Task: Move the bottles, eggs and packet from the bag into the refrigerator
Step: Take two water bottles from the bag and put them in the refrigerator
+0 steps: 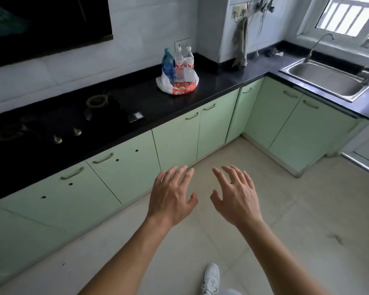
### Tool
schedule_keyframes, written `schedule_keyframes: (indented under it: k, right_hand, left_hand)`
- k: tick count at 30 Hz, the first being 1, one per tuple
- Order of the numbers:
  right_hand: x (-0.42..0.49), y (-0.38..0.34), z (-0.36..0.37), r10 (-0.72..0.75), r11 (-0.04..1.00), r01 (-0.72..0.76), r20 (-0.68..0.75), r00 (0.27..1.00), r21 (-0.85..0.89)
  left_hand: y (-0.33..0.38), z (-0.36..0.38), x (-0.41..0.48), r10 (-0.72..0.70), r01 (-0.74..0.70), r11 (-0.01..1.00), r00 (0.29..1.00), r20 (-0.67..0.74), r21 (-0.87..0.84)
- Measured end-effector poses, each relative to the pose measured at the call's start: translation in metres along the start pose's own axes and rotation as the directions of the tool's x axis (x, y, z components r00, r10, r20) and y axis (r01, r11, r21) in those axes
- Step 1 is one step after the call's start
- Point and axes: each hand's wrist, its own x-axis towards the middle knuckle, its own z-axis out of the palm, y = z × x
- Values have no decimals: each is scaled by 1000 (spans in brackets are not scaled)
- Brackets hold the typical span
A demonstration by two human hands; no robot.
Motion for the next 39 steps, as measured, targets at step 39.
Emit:
schedule_keyframes:
  k: [39]
  right_hand:
    - [478, 99, 80, 2, 1000, -2, 24, 1000, -1]
  left_hand:
    - [-102, 69, 480, -4, 4, 998, 1000, 8, -56]
